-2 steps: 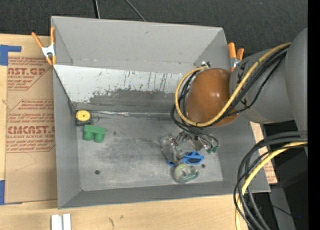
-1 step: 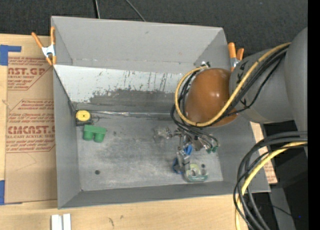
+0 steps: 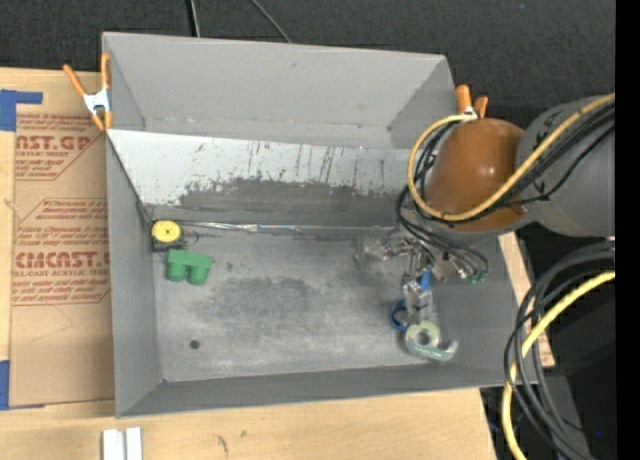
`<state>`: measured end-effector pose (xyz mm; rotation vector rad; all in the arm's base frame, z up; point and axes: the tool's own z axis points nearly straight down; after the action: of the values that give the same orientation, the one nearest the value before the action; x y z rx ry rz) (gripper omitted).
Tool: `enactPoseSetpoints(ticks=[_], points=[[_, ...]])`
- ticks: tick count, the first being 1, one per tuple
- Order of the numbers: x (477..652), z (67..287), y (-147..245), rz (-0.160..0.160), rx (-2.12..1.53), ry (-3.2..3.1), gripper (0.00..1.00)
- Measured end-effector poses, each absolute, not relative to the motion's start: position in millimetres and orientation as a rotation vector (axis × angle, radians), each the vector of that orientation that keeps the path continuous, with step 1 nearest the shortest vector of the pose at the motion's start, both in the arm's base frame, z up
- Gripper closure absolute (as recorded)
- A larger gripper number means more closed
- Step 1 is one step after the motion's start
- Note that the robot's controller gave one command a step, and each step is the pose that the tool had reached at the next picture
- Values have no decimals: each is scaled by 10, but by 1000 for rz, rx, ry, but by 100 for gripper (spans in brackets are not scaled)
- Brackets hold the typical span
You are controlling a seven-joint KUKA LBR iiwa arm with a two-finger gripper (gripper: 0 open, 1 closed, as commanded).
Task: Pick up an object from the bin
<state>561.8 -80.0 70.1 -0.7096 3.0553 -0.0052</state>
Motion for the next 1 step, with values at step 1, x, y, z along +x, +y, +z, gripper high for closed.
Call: enactPoseSetpoints(ticks=[1], points=[[5155, 703, -1302, 23, -941, 2990, 0]])
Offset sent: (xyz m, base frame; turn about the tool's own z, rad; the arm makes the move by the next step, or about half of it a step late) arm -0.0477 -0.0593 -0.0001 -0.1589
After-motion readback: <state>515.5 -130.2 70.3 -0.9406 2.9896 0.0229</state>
